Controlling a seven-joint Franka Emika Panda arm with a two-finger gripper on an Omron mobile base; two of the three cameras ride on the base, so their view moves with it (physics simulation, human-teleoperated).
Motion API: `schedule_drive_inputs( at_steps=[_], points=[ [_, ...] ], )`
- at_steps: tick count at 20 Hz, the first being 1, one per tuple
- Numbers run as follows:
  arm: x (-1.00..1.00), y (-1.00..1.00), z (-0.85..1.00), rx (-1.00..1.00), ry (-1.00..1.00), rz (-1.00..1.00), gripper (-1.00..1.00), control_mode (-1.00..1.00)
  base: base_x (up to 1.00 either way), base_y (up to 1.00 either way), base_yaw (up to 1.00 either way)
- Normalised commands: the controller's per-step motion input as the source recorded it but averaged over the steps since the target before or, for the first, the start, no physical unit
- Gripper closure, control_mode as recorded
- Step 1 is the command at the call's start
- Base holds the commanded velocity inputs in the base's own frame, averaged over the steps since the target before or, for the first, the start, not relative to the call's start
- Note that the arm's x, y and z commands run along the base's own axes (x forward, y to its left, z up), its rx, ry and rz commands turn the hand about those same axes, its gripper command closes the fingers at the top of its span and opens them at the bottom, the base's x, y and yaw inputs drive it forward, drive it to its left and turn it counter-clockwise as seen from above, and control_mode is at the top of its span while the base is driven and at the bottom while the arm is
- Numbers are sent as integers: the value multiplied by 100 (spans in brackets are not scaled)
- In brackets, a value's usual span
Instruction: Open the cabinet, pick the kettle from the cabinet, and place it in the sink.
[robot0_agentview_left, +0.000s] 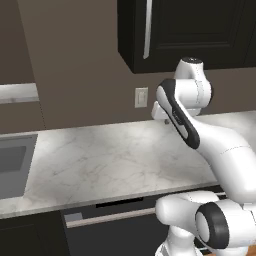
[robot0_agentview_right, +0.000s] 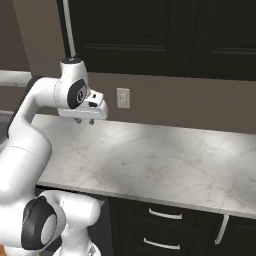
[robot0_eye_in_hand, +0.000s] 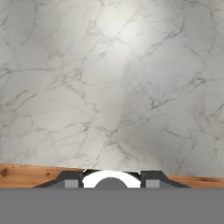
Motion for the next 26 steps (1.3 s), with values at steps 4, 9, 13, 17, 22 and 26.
schedule_drive_inputs(
  at_steps=[4,9,13,17,22,26],
  points=[
    [-11,0,0,0,-11,2,-100,-100,0,0,0],
    [-21,5,0,0,-26,6,-100,-100,0,0,0],
    [-17,15,9,0,-19,0,-100,-100,0,0,0],
    [-8,16,20,0,-6,0,-100,-100,0,0,0],
    [0,19,30,0,1,0,-100,-100,0,0,0],
    [0,15,29,0,-1,0,-100,-100,0,0,0]
  ],
)
